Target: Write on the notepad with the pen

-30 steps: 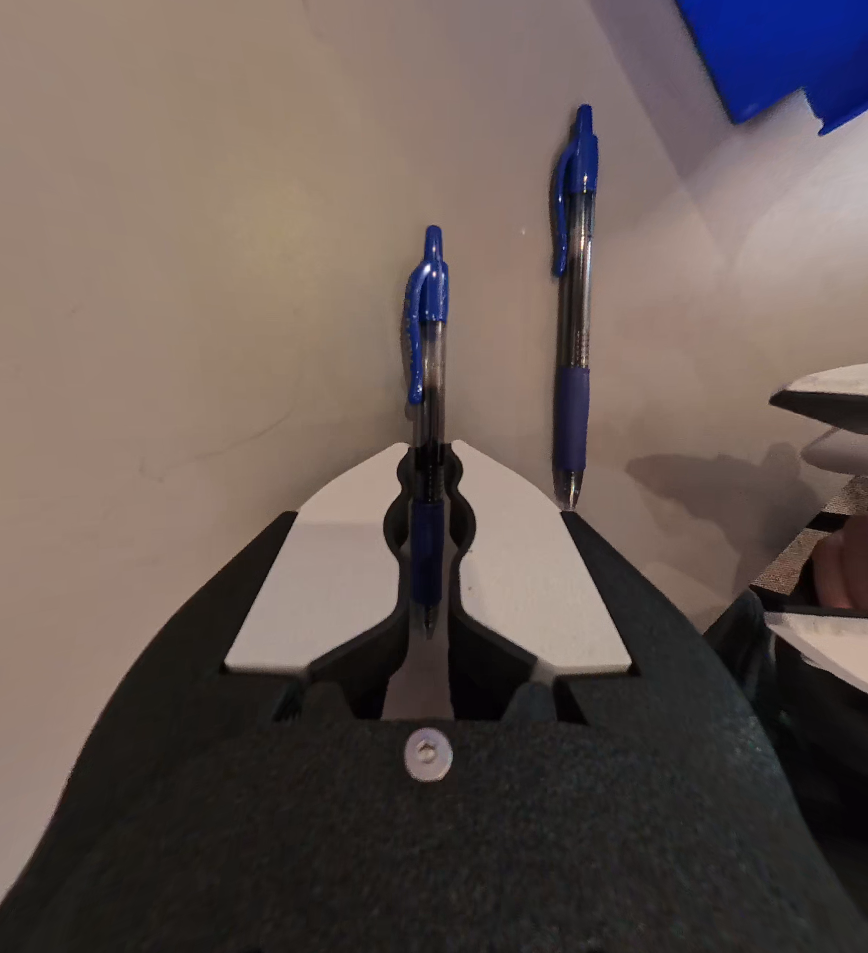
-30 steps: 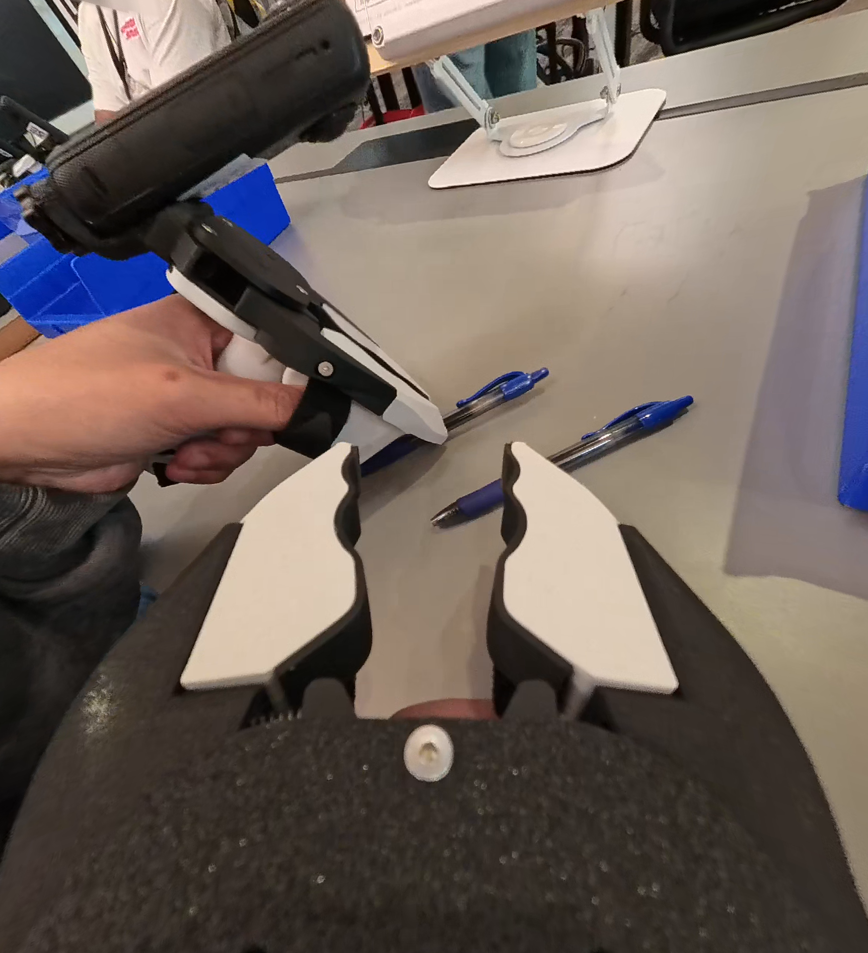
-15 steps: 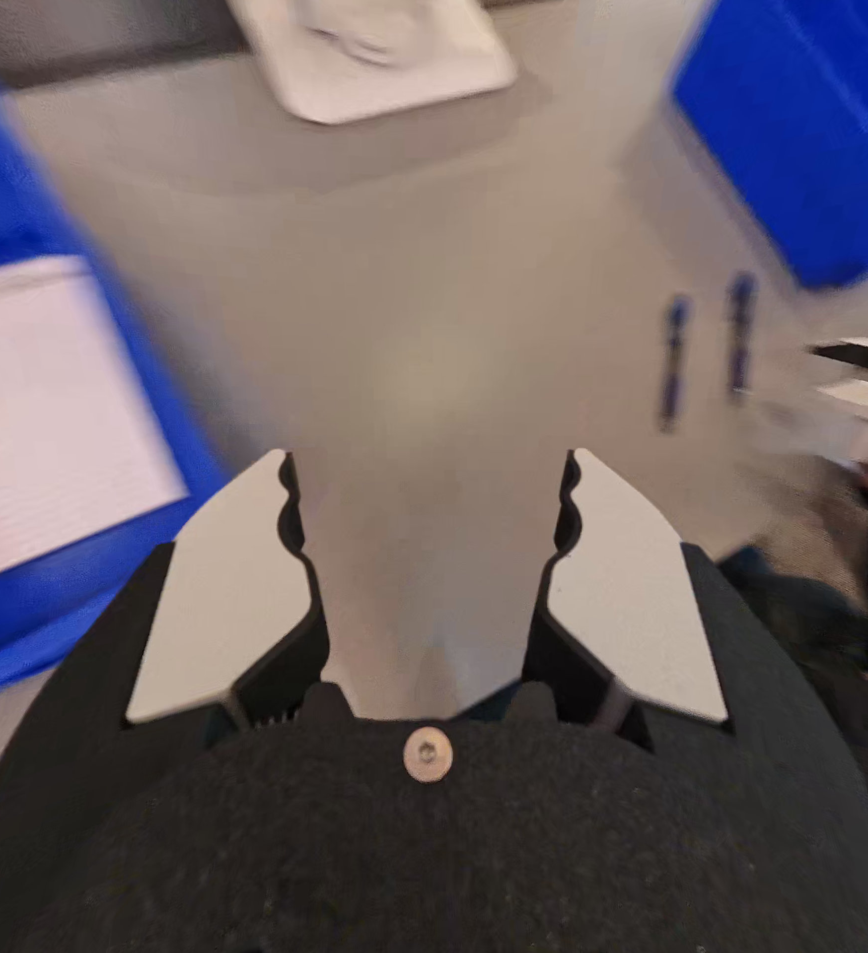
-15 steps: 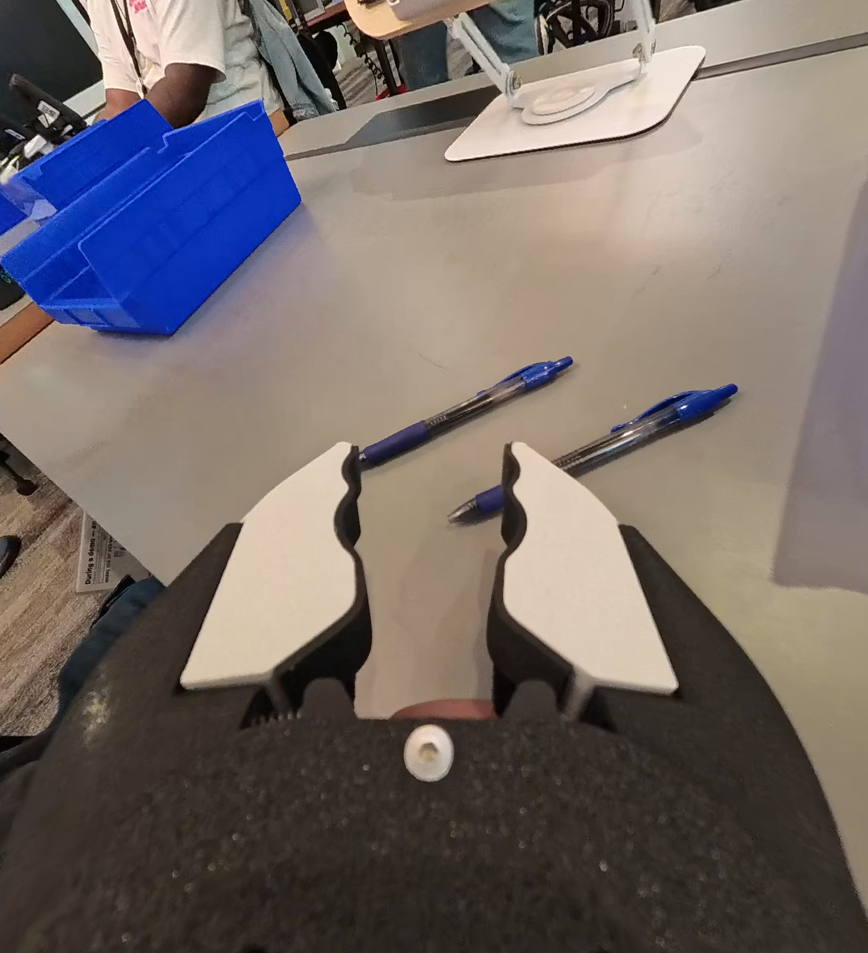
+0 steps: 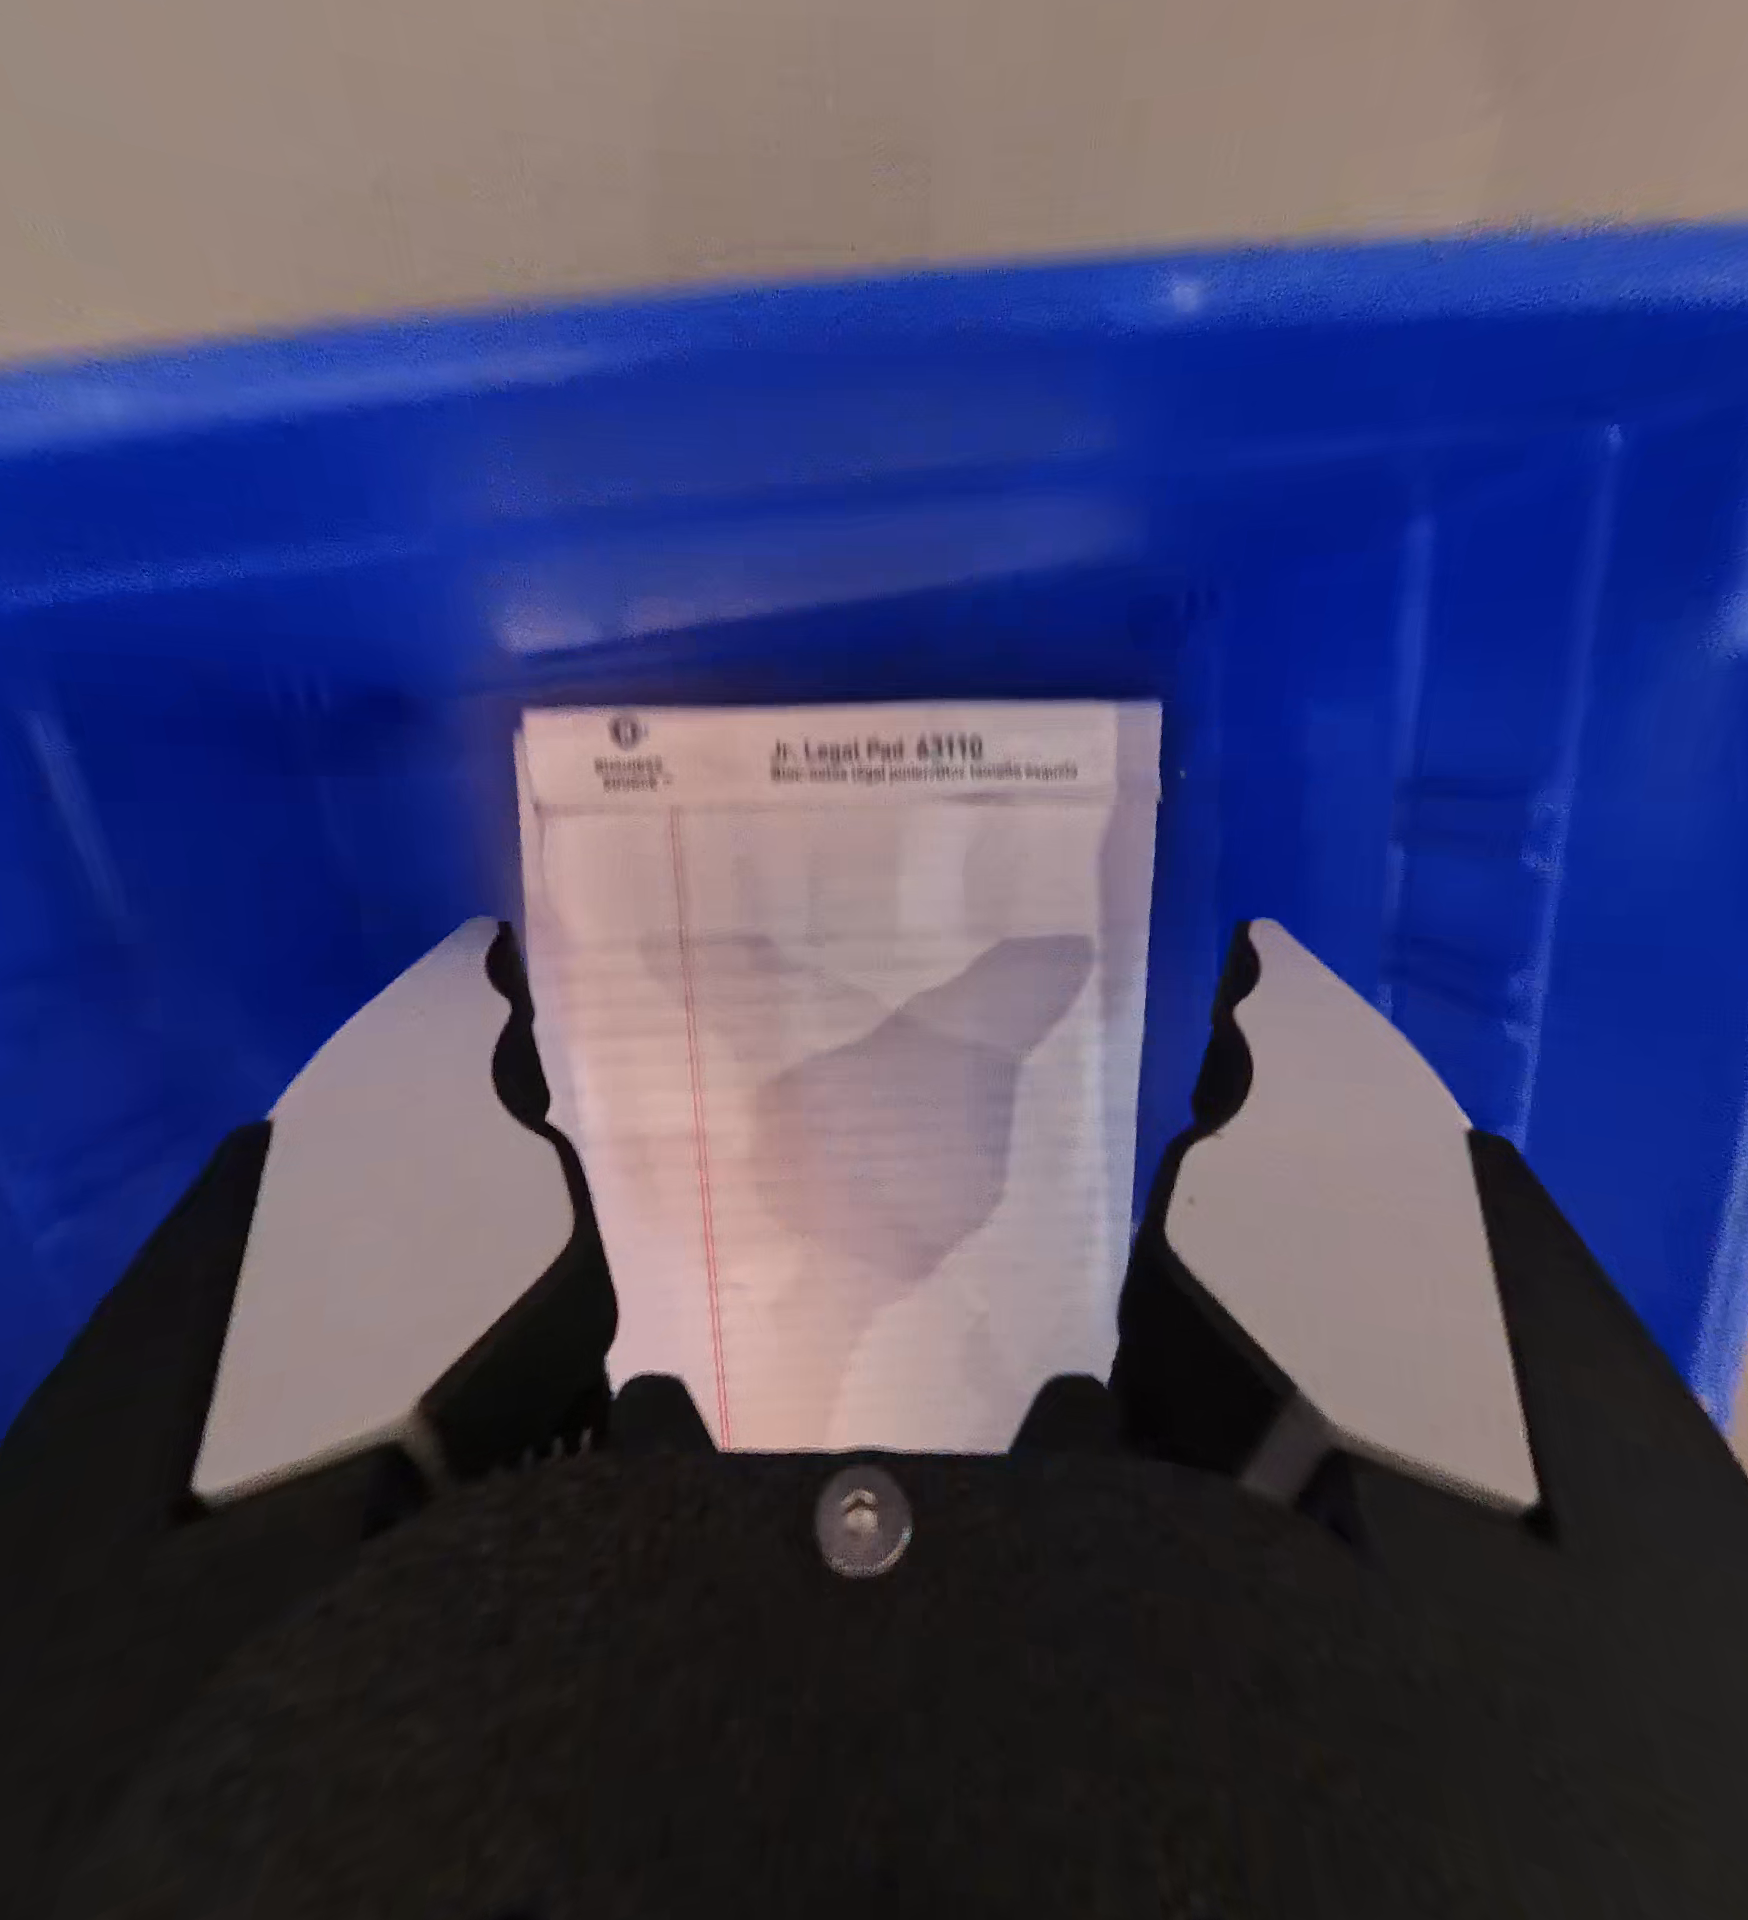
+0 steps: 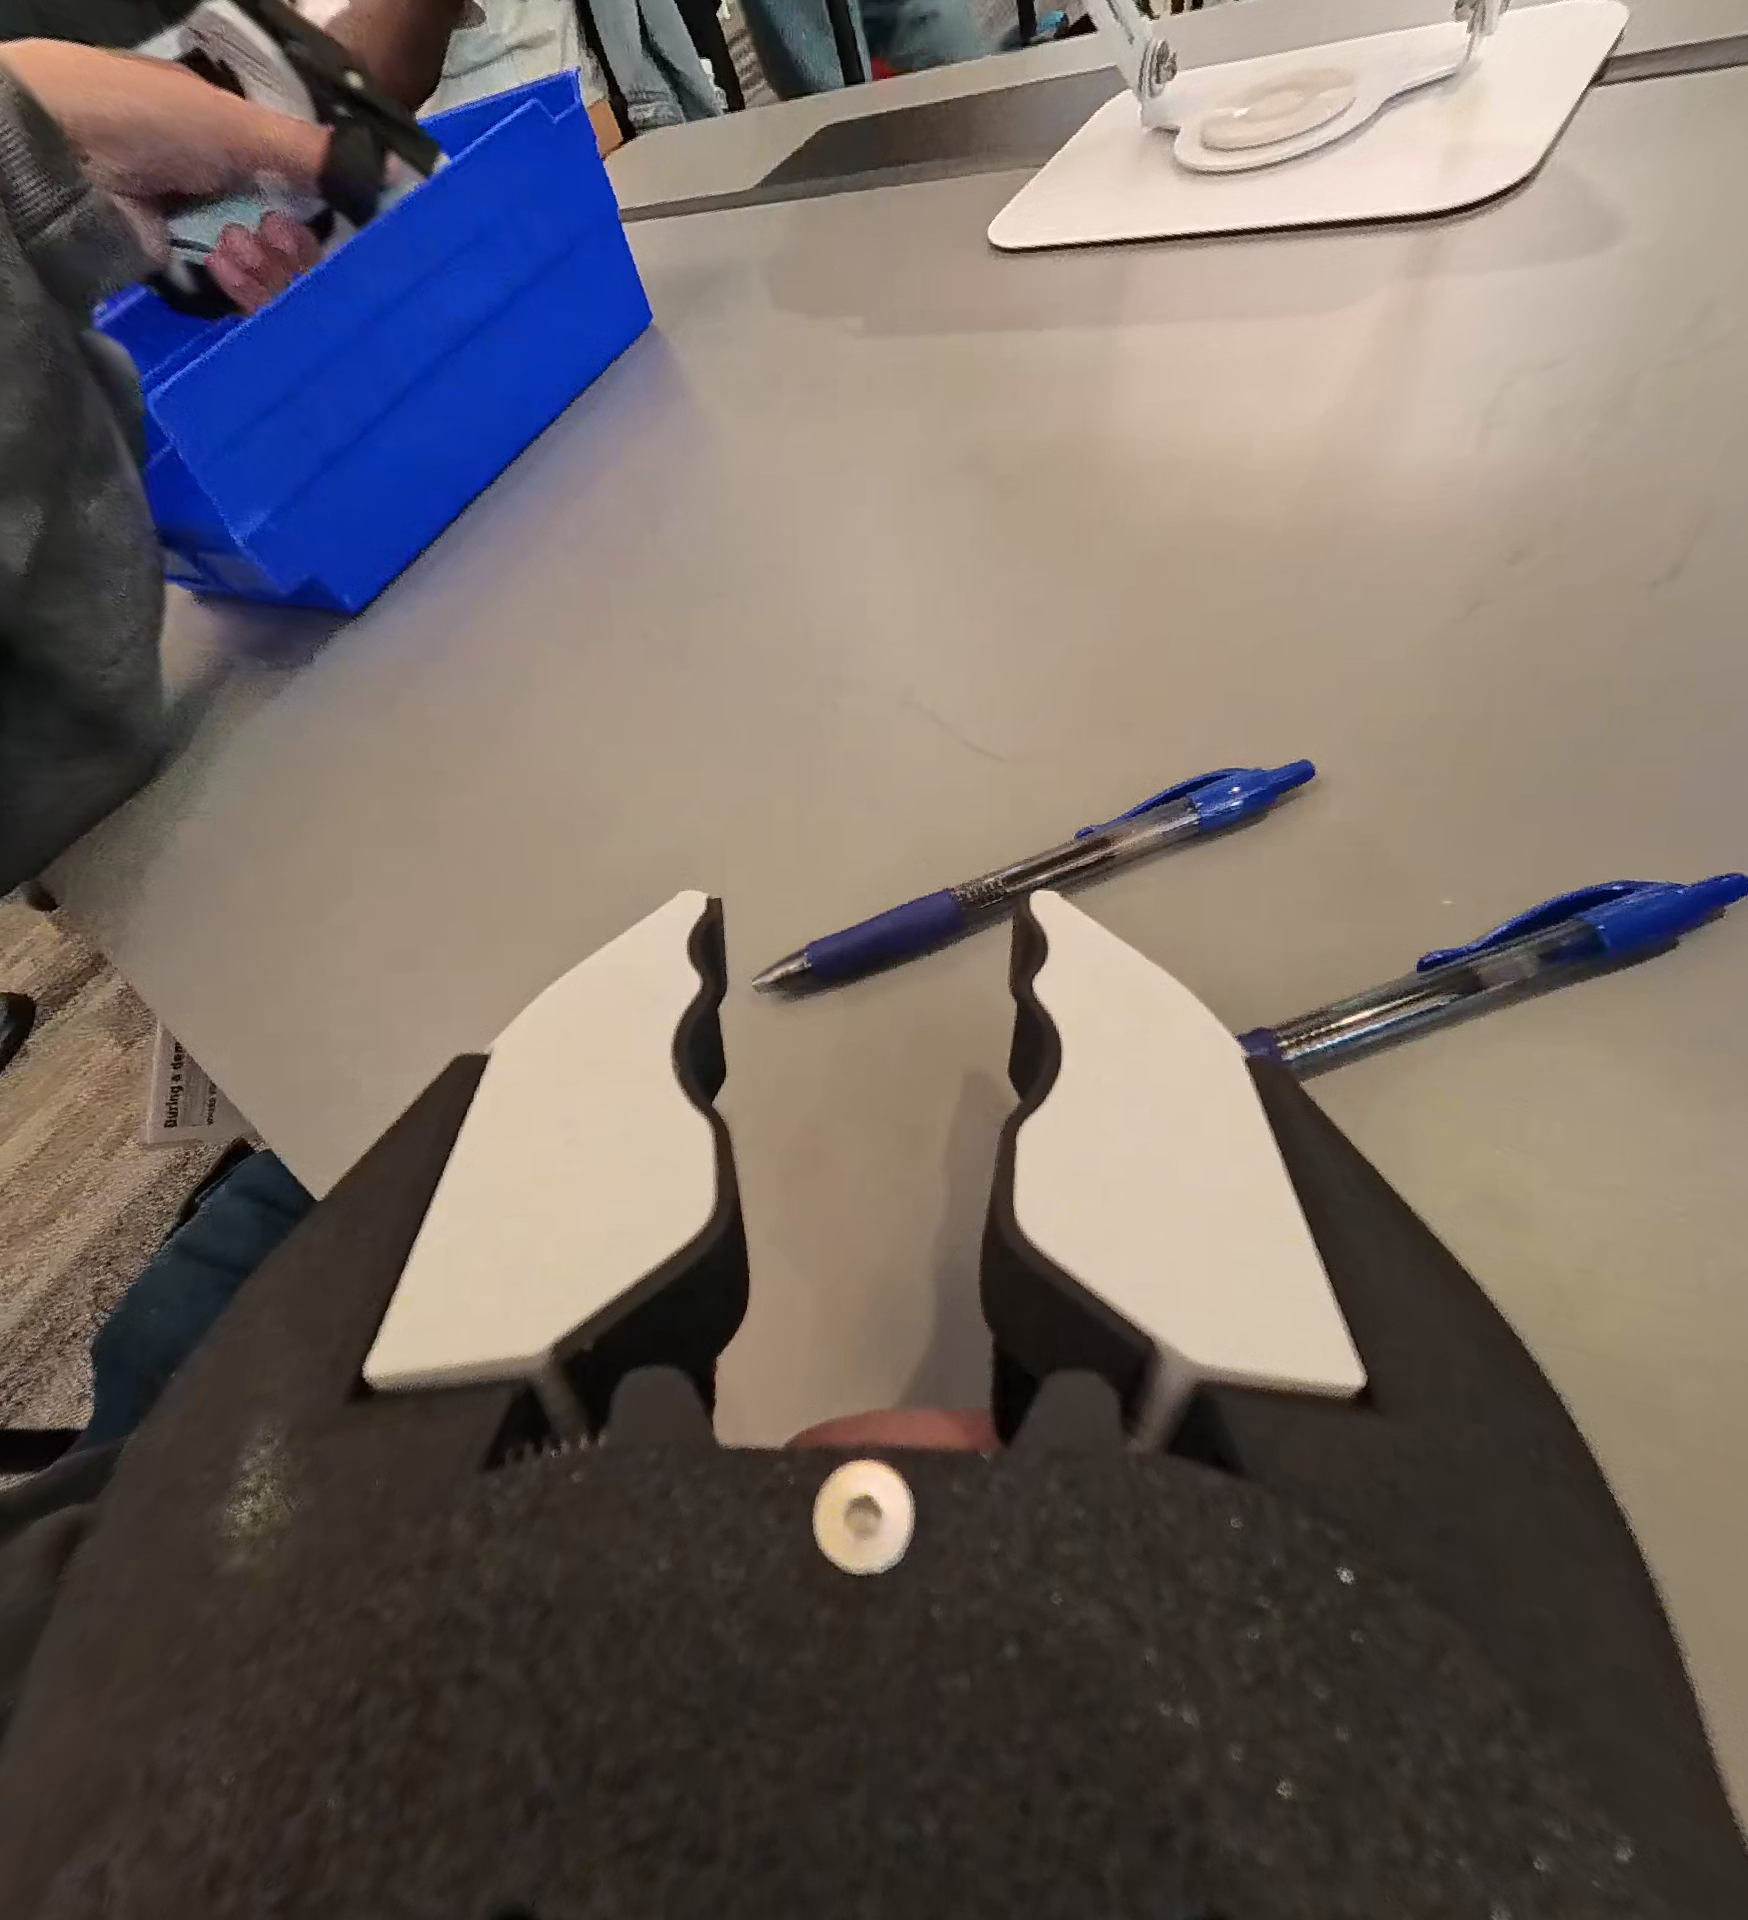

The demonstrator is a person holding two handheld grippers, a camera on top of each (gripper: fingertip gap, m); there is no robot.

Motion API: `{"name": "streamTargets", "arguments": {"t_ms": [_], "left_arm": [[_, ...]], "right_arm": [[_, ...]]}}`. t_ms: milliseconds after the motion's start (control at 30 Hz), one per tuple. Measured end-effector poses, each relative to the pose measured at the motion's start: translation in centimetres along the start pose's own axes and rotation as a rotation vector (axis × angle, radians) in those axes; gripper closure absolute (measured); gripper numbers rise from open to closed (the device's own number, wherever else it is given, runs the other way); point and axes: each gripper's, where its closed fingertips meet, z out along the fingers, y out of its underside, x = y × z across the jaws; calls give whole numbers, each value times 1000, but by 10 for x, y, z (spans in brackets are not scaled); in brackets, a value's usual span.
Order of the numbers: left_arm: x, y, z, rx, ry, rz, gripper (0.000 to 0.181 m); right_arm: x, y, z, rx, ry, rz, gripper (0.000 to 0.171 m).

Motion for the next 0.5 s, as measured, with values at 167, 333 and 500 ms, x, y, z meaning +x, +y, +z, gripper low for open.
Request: {"name": "streamTargets", "arguments": {"t_ms": [167,333,500], "left_arm": [[-3,-10,28,-101,-67,1,46],[-9,-5,45,-162,-118,16,35],[-11,-3,47,-158,-68,18,39]], "right_arm": [[6,2,-1,-3,20,10,119],[12,1,-3,2,18,29,119],[12,1,-5,6,9,33,119]]}}
